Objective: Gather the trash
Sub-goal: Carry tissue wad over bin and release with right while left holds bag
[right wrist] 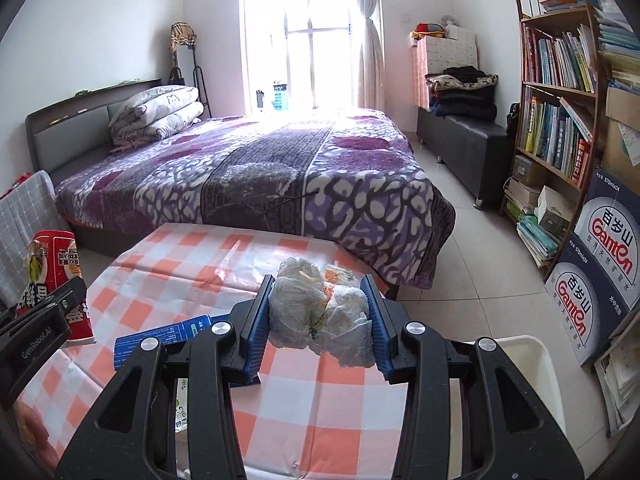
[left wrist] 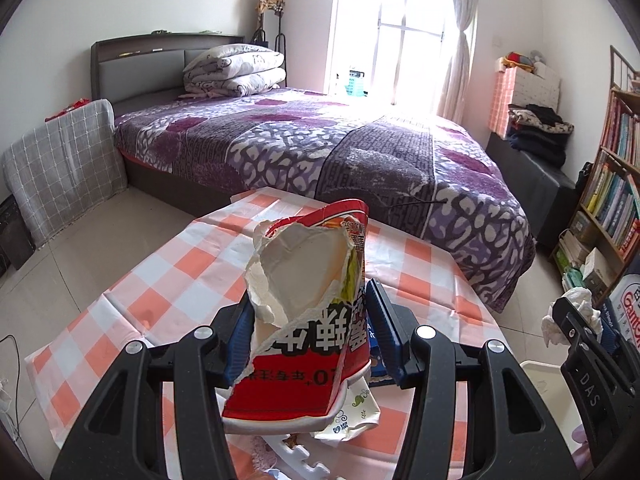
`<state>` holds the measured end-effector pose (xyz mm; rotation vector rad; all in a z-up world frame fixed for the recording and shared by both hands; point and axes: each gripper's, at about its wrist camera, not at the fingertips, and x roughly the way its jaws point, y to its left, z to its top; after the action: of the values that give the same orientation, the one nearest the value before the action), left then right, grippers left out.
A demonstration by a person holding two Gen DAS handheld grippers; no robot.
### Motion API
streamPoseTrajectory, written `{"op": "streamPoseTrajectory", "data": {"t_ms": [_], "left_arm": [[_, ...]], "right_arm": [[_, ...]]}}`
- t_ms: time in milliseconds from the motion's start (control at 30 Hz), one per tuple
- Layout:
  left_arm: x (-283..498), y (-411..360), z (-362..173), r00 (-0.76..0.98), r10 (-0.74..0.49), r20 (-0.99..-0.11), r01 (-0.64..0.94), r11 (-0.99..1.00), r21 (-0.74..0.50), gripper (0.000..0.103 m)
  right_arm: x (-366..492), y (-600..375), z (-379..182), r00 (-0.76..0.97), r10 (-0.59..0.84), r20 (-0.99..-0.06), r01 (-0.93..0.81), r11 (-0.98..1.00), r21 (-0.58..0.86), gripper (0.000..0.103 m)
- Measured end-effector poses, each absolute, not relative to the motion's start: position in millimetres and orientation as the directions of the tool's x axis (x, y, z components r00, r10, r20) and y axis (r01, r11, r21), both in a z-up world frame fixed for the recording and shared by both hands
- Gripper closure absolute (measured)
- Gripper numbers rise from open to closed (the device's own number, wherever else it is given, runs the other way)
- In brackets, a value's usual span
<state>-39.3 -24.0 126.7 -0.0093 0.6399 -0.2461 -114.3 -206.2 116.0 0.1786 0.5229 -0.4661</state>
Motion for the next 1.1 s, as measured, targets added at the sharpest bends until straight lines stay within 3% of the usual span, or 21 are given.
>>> {"op": "streamPoseTrajectory", "data": {"t_ms": [633,1100], "left_arm": [[-70.8,-96.5,126.7,0.746,-0.306,-0.592,0.341,0.938,-0.056,0.050],[-99.6,-145.5,118.5,0.711,-0.364,-0.601,0.444,0.896,-0.017,0.050]], "right_arm": [[-158.3,-269.7,116.6,0.696,-0.458,-0.554,0.593,0.801,0.083,0.062],[-197.6,-336.0,106.0,0.561,-0.538,-0.629,0.746,0.657,0.103,0.061]]}}
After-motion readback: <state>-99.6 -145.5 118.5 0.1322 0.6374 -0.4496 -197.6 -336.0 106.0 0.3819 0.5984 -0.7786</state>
